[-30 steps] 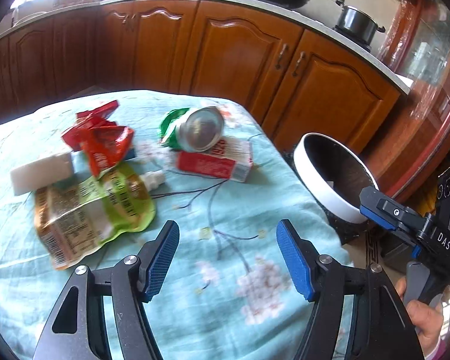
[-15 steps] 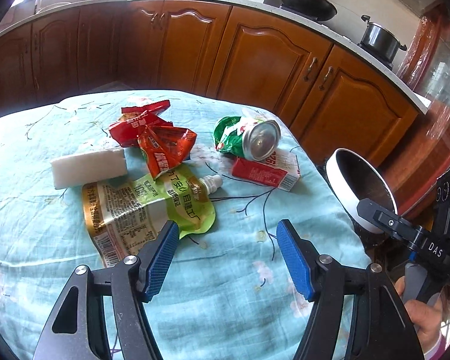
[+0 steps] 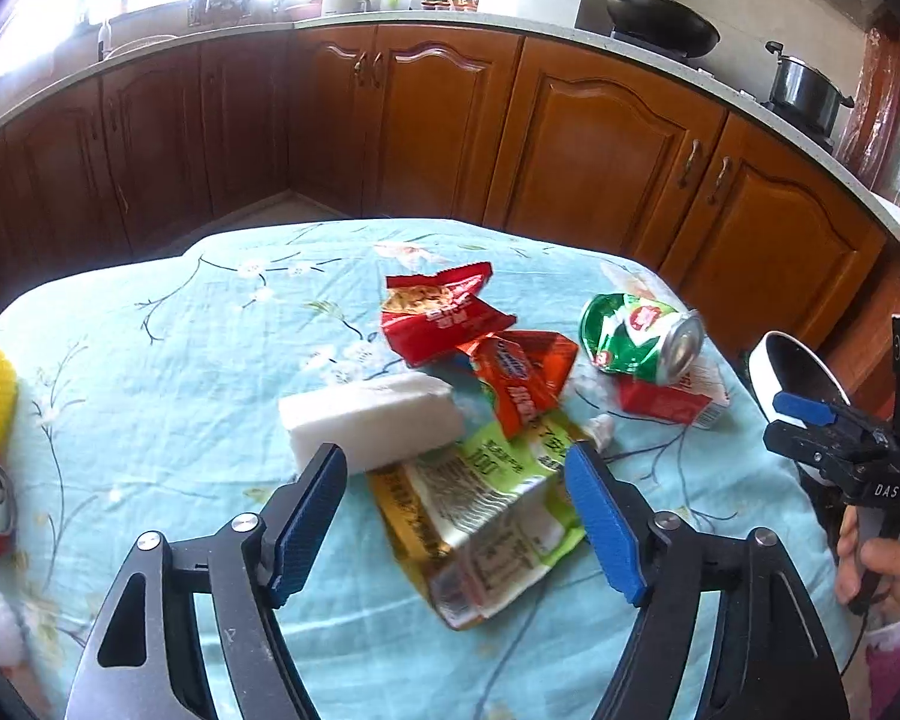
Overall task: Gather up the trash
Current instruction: 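Move both grippers back toward the trash on the table, then grasp the white foam block with the left gripper while the right gripper grasps the red-and-white milk carton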
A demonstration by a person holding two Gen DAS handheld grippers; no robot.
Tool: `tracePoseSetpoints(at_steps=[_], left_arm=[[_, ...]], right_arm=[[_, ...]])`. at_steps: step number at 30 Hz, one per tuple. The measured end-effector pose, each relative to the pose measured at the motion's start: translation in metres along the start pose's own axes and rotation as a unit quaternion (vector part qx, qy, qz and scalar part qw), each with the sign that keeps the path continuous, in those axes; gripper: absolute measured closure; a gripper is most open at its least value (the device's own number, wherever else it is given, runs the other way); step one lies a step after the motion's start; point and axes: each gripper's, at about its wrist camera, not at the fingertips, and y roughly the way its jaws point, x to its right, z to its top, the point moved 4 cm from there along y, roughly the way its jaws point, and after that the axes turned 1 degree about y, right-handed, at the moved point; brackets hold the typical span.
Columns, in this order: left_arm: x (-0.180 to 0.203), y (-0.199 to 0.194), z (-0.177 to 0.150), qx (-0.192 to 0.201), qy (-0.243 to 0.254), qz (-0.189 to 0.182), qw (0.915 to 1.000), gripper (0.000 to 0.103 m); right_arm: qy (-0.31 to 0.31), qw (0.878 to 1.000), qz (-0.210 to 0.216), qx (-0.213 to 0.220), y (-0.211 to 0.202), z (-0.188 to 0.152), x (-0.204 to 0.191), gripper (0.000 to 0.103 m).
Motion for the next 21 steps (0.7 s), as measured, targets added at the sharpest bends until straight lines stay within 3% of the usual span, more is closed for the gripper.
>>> tracePoseSetpoints(at_steps=[3,6,12,18,20,21], left_arm=[[-0.019,0.011,0.006,-0.011,0.027,-0.003,0.9996,0.023],[-0.033,0.029,0.009,-0.032,0.049,-0.036,0.9976,0.021],[-0.049,0.051,0.023,-0.047,0.081,-0.067,0.9933,0.019],[-0.053,0.07,0.025,-0.051,0.092,-0.047,0.9933,0.021],[-0.052,0.075,0.022,-0.052,0.091,-0.042,0.9936,0.025],[-0.052,0.078,0.021,-0.054,0.093,-0.035,0.9936,0.031]], right_arm=[[-0.032,0.999,0.003,-0.013,0.013,0.008,-0.004,0.012],[-0.051,0.998,0.002,-0.031,0.028,0.017,-0.004,0.012],[-0.081,0.995,0.003,-0.058,0.054,0.029,-0.003,0.012],[-0.087,0.994,0.004,-0.069,0.073,0.03,-0.006,0.015],[-0.092,0.993,0.002,-0.071,0.075,0.027,-0.01,0.025],[-0.097,0.993,-0.005,-0.072,0.075,0.025,-0.012,0.037]])
